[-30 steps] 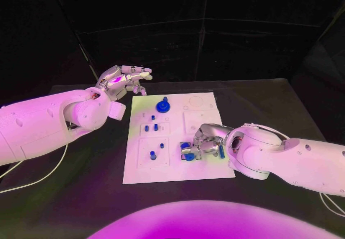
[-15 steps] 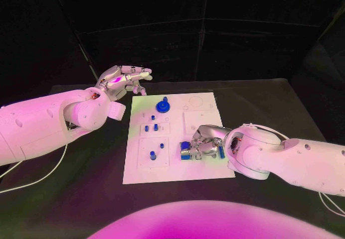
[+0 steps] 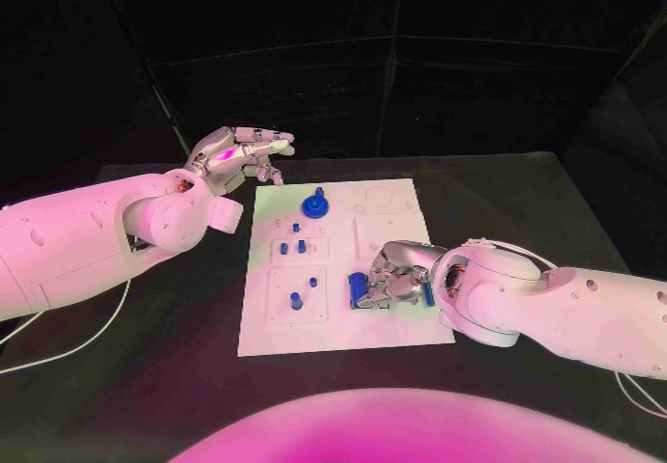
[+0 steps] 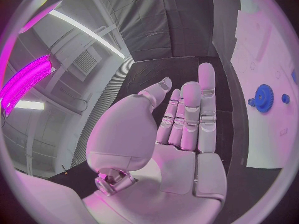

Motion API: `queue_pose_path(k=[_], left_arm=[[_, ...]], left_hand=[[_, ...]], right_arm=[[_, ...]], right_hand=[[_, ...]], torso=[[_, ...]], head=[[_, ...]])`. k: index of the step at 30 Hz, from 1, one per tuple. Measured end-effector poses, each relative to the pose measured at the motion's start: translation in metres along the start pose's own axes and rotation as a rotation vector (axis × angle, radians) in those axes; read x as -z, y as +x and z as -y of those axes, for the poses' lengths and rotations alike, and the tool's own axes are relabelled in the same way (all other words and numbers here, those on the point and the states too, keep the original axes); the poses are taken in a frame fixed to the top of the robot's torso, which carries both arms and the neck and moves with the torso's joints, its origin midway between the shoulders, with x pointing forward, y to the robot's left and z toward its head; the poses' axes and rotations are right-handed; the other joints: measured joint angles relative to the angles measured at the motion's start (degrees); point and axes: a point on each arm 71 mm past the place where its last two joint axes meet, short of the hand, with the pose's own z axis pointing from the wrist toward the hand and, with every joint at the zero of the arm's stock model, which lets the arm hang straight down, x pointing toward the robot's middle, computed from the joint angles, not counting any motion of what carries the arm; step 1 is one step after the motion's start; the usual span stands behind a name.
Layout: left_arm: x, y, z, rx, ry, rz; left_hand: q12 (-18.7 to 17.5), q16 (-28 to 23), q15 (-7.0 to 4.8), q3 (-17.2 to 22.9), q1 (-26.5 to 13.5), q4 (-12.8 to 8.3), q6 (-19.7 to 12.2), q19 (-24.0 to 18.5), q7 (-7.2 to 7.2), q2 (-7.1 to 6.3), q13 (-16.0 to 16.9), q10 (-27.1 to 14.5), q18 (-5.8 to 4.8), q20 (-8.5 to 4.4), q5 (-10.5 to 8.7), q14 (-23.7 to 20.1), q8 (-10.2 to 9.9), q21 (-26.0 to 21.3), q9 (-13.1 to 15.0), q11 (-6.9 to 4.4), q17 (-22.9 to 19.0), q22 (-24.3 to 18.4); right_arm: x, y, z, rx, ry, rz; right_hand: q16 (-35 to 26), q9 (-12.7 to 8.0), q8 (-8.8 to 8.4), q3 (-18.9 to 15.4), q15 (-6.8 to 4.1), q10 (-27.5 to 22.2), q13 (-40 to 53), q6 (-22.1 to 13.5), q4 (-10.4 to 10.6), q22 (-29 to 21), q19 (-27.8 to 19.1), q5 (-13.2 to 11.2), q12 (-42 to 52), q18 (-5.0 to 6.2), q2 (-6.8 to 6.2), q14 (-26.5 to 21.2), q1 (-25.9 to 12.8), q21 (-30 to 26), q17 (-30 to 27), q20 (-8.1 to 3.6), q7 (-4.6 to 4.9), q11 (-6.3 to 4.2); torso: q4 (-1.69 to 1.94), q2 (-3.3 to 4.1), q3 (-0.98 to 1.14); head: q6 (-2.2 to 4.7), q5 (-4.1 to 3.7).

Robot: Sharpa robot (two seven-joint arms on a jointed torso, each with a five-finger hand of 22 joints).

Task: Assemble the parts on the task board

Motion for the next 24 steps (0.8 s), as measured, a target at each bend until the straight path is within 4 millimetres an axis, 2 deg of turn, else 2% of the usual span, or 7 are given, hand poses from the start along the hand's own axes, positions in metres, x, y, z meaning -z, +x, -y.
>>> queue_pose_path(k=[2, 5, 11, 18, 24], left_arm=[[0.0, -0.0001, 0.0, 0.0, 0.0, 0.0], [0.0, -0.0002, 0.0, 0.0, 0.0, 0.0], [0.0, -0.0004, 0.0, -0.001, -0.001, 0.0], [-0.0001, -0.0004, -0.0002, -0.001, -0.001, 0.0], [-0.0001, -0.0007, -0.0003, -0.001, -0.002, 0.0]], left_hand=[[0.0, 0.0, 0.0, 0.0, 0.0, 0.0, 0.0, 0.0, 0.0, 0.0, 0.0, 0.0, 0.0, 0.0, 0.0, 0.0, 0.0, 0.0, 0.0, 0.0, 0.0, 0.0], [0.0, 0.0, 0.0, 0.0, 0.0, 0.0, 0.0, 0.0, 0.0, 0.0, 0.0, 0.0, 0.0, 0.0, 0.0, 0.0, 0.0, 0.0, 0.0, 0.0, 0.0, 0.01], [0.0, 0.0, 0.0, 0.0, 0.0, 0.0, 0.0, 0.0, 0.0, 0.0, 0.0, 0.0, 0.0, 0.0, 0.0, 0.0, 0.0, 0.0, 0.0, 0.0, 0.0, 0.01], [0.0, 0.0, 0.0, 0.0, 0.0, 0.0, 0.0, 0.0, 0.0, 0.0, 0.0, 0.0, 0.0, 0.0, 0.0, 0.0, 0.0, 0.0, 0.0, 0.0, 0.01, 0.01], [0.0, 0.0, 0.0, 0.0, 0.0, 0.0, 0.0, 0.0, 0.0, 0.0, 0.0, 0.0, 0.0, 0.0, 0.0, 0.0, 0.0, 0.0, 0.0, 0.0, 0.0, 0.01]], right_arm=[[-0.0002, -0.0001, 0.0005, 0.004, 0.001, 0.001], [-0.0002, -0.0002, 0.0013, 0.01, 0.003, 0.0], [0.0, -0.0001, 0.0032, 0.017, 0.006, -0.006], [0.0007, -0.0003, 0.0051, 0.023, 0.006, -0.014], [0.0034, -0.001, 0.0077, 0.023, 0.004, -0.015]], right_hand=[[0.0, 0.0, 0.0, 0.23, 0.0, 0.0, 0.5, 0.0, -0.72, 0.0, -0.19, -0.3, -0.09, 0.0, -0.09, 0.0, 0.38, 0.0, 0.0, -0.2, 0.0, 0.0], [0.0, -0.01, -0.3, 0.11, 0.01, 0.01, 2.1, 0.0, -0.93, -0.01, -0.21, -0.58, -0.34, -0.01, 0.23, 0.0, 1.27, 0.0, 0.0, -0.21, 0.0, -0.01], [0.0, -0.09, -0.3, -0.54, 0.02, 0.03, 2.71, 0.2, -1.4, -0.12, -0.21, -0.78, -0.35, -0.01, -0.04, 0.0, 1.46, 0.0, 0.0, -0.21, 0.2, -0.02], [0.0, -0.08, -0.65, -3.23, -0.01, 0.41, -0.79, 0.56, -0.42, -0.41, -0.22, -1.81, -0.67, 0.0, -3.61, 0.0, -2.12, 0.0, 0.0, -0.21, 0.56, 0.02], [0.0, -0.16, -0.96, -4.82, -0.01, 0.09, -0.52, 0.34, 0.06, -0.65, -0.44, -2.95, -0.67, 0.0, -5.01, 0.0, -3.51, -0.24, 0.0, 0.01, 0.78, 0.34]], torso=[[0.01, 0.0, 0.0], [0.01, 0.0, 0.0], [0.01, 0.01, 0.0], [0.01, 0.01, 0.01], [0.01, 0.01, 0.02]], head=[[-0.01, 0.0], [-0.05, 0.02], [-0.09, 0.08], [-0.13, 0.08], [-0.15, 0.08]])
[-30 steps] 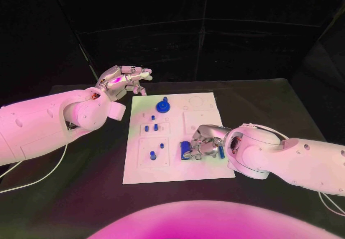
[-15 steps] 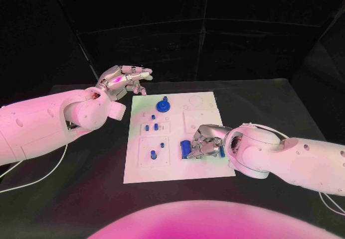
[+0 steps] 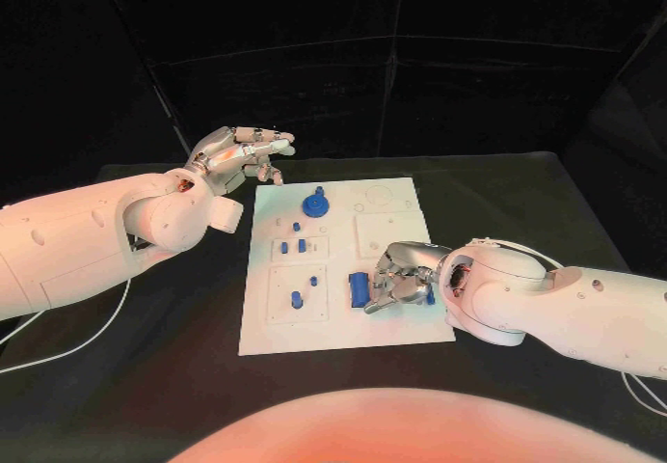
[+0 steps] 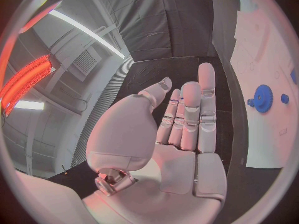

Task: Assemble the parts on the task board

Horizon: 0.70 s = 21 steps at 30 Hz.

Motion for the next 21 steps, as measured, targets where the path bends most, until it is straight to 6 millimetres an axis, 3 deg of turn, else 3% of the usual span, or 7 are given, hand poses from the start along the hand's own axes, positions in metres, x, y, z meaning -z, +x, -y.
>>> queue_pose_path(k=[7, 10, 14, 17, 21], left_arm=[[0.0, 0.0, 0.0, 0.0, -0.001, 0.0], [0.0, 0.0, 0.0, 0.0, -0.001, 0.0], [0.0, -0.001, 0.0, -0.001, -0.002, 0.0], [0.0, 0.0, -0.001, -0.001, -0.002, 0.0], [0.0, 0.0, -0.001, 0.0, -0.003, -0.002]], left_hand=[[0.0, 0.0, 0.0, 0.0, 0.0, 0.0, 0.0, 0.0, 0.0, 0.0, 0.0, 0.0, 0.0, 0.0, 0.0, 0.0, 0.0, 0.0, 0.0, 0.0, 0.0, 0.0], [0.0, 0.0, 0.0, 0.0, 0.0, 0.0, 0.0, 0.0, 0.0, 0.0, 0.0, -0.02, 0.0, 0.0, 0.0, 0.0, 0.0, 0.0, 0.0, -0.01, 0.0, -0.01], [0.3, 0.0, 0.0, -0.17, 0.0, 0.16, -0.21, 0.0, -0.21, 0.0, 0.0, -0.21, 0.0, 0.0, 0.0, 0.0, 0.0, 0.0, 0.0, -0.21, 0.0, -0.09], [0.3, 0.0, 0.0, -0.16, 0.0, 0.16, -0.21, 0.0, -0.21, 0.0, 0.0, -0.21, 0.0, 0.0, 0.0, 0.0, 0.0, 0.0, 0.0, -0.21, 0.0, -0.09], [0.3, 0.0, 0.0, -0.16, 0.0, 0.16, -0.21, 0.0, -0.21, 0.0, 0.0, -0.21, 0.0, 0.0, 0.0, 0.0, 0.0, 0.0, 0.0, -0.21, 0.0, -0.09]], right_arm=[[0.01, -0.004, 0.012, -0.007, 0.017, 0.017], [0.017, -0.007, 0.02, -0.017, 0.028, 0.038], [0.027, -0.013, 0.032, -0.049, 0.039, 0.093], [0.033, -0.018, 0.039, -0.078, 0.042, 0.148], [0.04, -0.025, 0.05, -0.1, 0.055, 0.208]], right_hand=[[0.0, -0.12, -0.54, -0.51, 0.0, -0.2, 0.04, -0.41, 0.2, -0.22, 0.0, -0.34, -0.31, 0.0, 0.0, 0.0, 0.0, -0.22, 0.0, 0.0, 0.41, 0.2], [0.0, -0.46, -1.48, -0.75, 0.03, -0.42, 0.04, -1.55, -0.04, -0.27, -0.21, 1.17, -0.31, 0.0, 0.03, -0.03, 0.03, -0.22, 0.0, 0.2, 0.81, 0.42], [-1.07, -1.7, -4.46, -0.75, 1.17, -2.2, -1.68, -5.19, -0.04, -1.79, -1.04, 3.92, -3.59, 0.0, 1.57, -0.1, 1.11, -1.41, 0.0, 1.04, 2.18, 2.15], [-1.14, -2.22, -5.42, -1.03, 1.56, -2.88, -2.74, -5.99, 0.02, -2.12, -1.22, 4.89, -4.51, 0.0, 2.25, -0.11, 1.47, -1.45, 0.0, 1.22, 2.8, 2.44], [-1.16, -2.35, -5.53, -1.29, 1.56, -2.88, -2.75, -5.76, 0.19, -2.11, -1.22, 5.71, -4.51, 0.0, 2.88, -0.11, 1.49, -1.45, 0.01, 1.22, 2.75, 2.44]], torso=[[-0.03, -0.01, 0.0], [-0.04, -0.03, 0.0], [-0.04, -0.05, -0.03], [-0.07, -0.05, -0.05], [-0.14, -0.04, -0.06]], head=[[0.0, 0.0], [0.05, -0.01], [0.2, -0.36], [0.38, -0.58], [0.47, -1.23]])
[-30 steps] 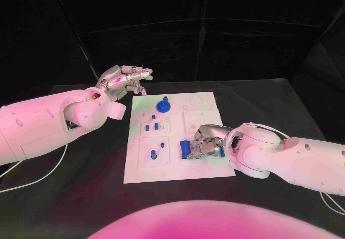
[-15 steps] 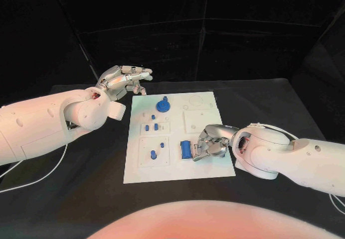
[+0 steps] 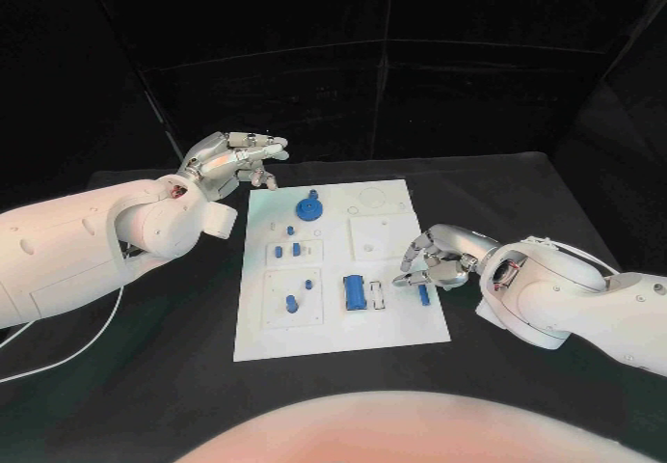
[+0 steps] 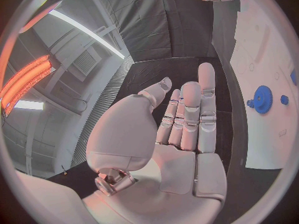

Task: Assemble the parts on the task board

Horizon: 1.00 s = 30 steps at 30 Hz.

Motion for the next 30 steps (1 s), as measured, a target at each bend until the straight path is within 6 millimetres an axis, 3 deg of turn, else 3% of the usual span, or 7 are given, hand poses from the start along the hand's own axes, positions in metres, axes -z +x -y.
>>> queue_pose_path(k=[8, 15, 30], left_arm=[[0.001, 0.0, 0.0, -0.001, 0.0, -0.001], [0.002, 0.0, 0.0, -0.001, 0.0, -0.002], [0.002, -0.001, 0.001, -0.003, 0.0, -0.002]], left_hand=[[0.0, 0.0, 0.0, 0.0, 0.0, 0.0, 0.0, 0.0, 0.0, 0.0, 0.0, 0.0, 0.0, 0.0, 0.0, 0.0, 0.0, 0.0, 0.0, 0.0, 0.0, 0.01], [0.0, 0.0, 0.0, 0.0, 0.0, 0.0, 0.0, 0.0, 0.0, 0.0, 0.0, 0.0, 0.0, 0.0, 0.0, 0.0, 0.0, 0.0, 0.0, 0.0, 0.0, 0.01], [0.0, 0.0, 0.0, 0.01, 0.0, -0.01, 0.0, 0.0, 0.0, 0.0, 0.0, 0.0, 0.0, 0.0, 0.0, 0.0, 0.0, 0.0, 0.0, 0.0, 0.0, 0.02]], right_arm=[[0.002, -0.008, 0.017, 0.026, 0.04, 0.052], [0.001, -0.011, 0.027, 0.078, 0.085, 0.057], [-0.003, 0.002, 0.034, 0.161, 0.15, -0.023]], right_hand=[[0.0, 0.0, 0.38, -0.7, 0.0, 0.55, 1.02, 3.78, 0.68, 0.42, 0.0, 3.43, 0.73, 0.0, 0.39, 0.0, 0.4, 0.0, 0.03, 0.0, -1.13, -0.55], [0.0, 0.15, 0.67, -2.03, -0.13, 1.05, 1.63, 5.06, 1.71, 0.6, 0.22, 3.12, 1.4, 0.0, 0.84, 0.13, -0.06, 0.0, 0.03, -0.22, -1.64, -1.05], [0.0, 0.39, 0.67, -2.93, -0.44, 1.17, 2.02, 5.06, 2.61, 0.59, 0.21, 2.11, 1.91, 0.01, 0.44, 0.0, -0.75, 0.0, 0.02, -0.21, -1.64, -1.16]], torso=[[-0.19, 0.04, 0.06], [-0.2, 0.03, 0.05], [-0.02, 0.0, 0.08]], head=[[0.07, -1.05], [0.17, -1.99], [0.28, -2.66]])
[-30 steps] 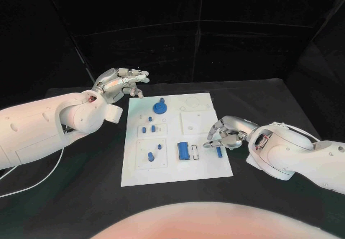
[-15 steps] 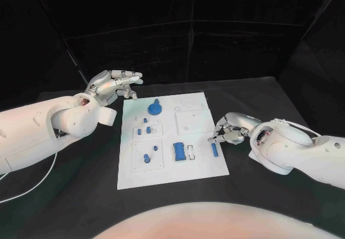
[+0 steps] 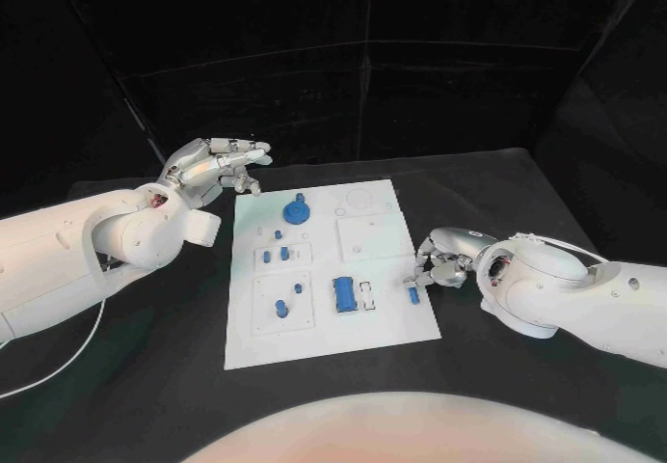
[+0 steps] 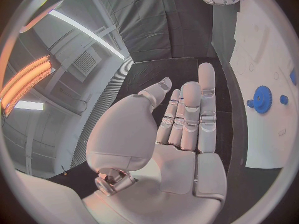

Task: Assemble the parts on the task board

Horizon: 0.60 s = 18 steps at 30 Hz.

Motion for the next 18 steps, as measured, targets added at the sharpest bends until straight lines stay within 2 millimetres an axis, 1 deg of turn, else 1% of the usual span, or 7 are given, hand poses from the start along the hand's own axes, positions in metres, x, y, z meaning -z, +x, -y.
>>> queue_pose_path(k=[3, 9, 14, 15, 16, 18], left_arm=[[0.0, -0.0003, 0.0, 0.0, 0.0, 0.0], [-0.0001, -0.0004, -0.0001, -0.001, 0.0, 0.001], [-0.0001, -0.0003, -0.0001, -0.001, -0.001, 0.0], [-0.0001, -0.0003, -0.0001, -0.001, -0.001, 0.0], [-0.0001, -0.0003, -0.0001, -0.001, -0.001, 0.0], [-0.0001, -0.0004, -0.0002, -0.001, -0.001, 0.0]], left_hand=[[0.0, 0.0, 0.0, 0.0, 0.0, 0.0, 0.0, 0.0, 0.0, 0.0, 0.0, 0.0, 0.0, 0.0, 0.0, 0.0, 0.0, 0.0, 0.0, 0.0, 0.0, 0.0], [0.0, 0.0, 0.0, 0.0, 0.0, 0.0, 0.0, 0.0, 0.0, 0.0, 0.0, 0.0, 0.0, 0.0, 0.0, 0.0, 0.0, 0.0, 0.0, 0.0, 0.0, 0.0], [0.0, 0.0, 0.0, 0.0, 0.0, 0.0, 0.0, 0.0, 0.0, 0.0, 0.0, 0.0, 0.0, 0.0, 0.0, 0.0, 0.0, 0.0, 0.0, 0.0, 0.0, 0.01], [0.0, 0.0, 0.0, 0.0, 0.0, 0.0, 0.0, 0.0, 0.0, 0.0, 0.0, 0.0, 0.0, 0.0, 0.0, 0.0, 0.0, 0.0, 0.0, 0.0, 0.0, 0.01], [0.0, 0.0, 0.0, 0.0, 0.0, 0.0, 0.0, 0.0, 0.0, 0.0, 0.0, 0.0, 0.0, 0.0, 0.0, 0.0, 0.0, 0.0, 0.0, 0.0, 0.0, 0.01], [0.0, 0.0, 0.0, 0.0, 0.0, 0.0, 0.0, 0.0, 0.0, 0.0, 0.0, 0.0, 0.0, 0.0, 0.0, 0.0, 0.0, 0.0, 0.0, 0.0, 0.0, 0.01]], right_arm=[[-0.0004, 0.0022, -0.0011, 0.015, 0.004, -0.02], [-0.0008, 0.0055, -0.0036, 0.038, 0.006, -0.053], [-0.0016, 0.0064, -0.0065, 0.051, 0.003, -0.067], [-0.0019, 0.0064, -0.0072, 0.054, 0.002, -0.069], [-0.0021, 0.0065, -0.0077, 0.056, 0.002, -0.071], [-0.0025, 0.0066, -0.0088, 0.062, 0.0, -0.074]], right_hand=[[0.0, 0.09, 0.0, -0.42, 0.0, 0.01, 0.01, 0.21, 0.1, 0.0, 0.0, -0.63, 0.14, 0.0, 0.0, 0.0, 0.0, 0.0, 0.0, 0.0, -0.21, 0.0], [0.0, 0.33, 0.01, -0.56, 0.0, 0.01, 0.06, 0.37, 0.24, 0.08, 0.0, -0.94, 0.17, 0.0, 0.0, 0.0, 0.0, 0.0, 0.0, 0.0, -0.04, -0.01], [0.0, 0.49, 0.24, -0.65, 0.0, 0.0, 0.1, 0.6, 0.15, 0.08, 0.12, -0.94, 0.17, 0.0, 0.0, 0.0, 0.01, 0.0, -0.01, -0.12, -0.24, 0.0], [0.0, 0.53, 0.37, -0.65, 0.0, 0.0, 0.11, 0.66, -0.01, 0.08, 0.21, -0.78, 0.17, 0.0, -0.06, 0.0, 0.17, 0.0, -0.01, -0.21, -0.18, 0.0], [0.0, 0.58, 0.41, -0.35, 0.0, 0.08, 0.26, 0.67, -0.44, 0.08, 0.21, -0.34, 0.17, 0.0, -0.14, 0.0, 1.12, 0.0, -0.01, -0.21, -0.18, -0.08], [0.0, 0.66, 0.53, 0.37, -0.12, 0.09, 0.39, 0.68, -1.98, 0.03, 0.21, -0.1, 0.32, -0.01, -0.22, 0.13, 3.42, 0.0, -0.01, -0.21, -0.18, -0.08]], torso=[[0.01, 0.01, 0.0], [0.01, 0.02, 0.0], [0.01, 0.05, -0.01], [0.01, 0.05, -0.01], [0.02, 0.05, -0.02], [0.04, 0.05, -0.02]], head=[[-0.06, -0.01], [-0.16, 0.03], [-0.21, -0.01], [-0.21, -0.02], [-0.23, -0.04], [-0.27, -0.04]])
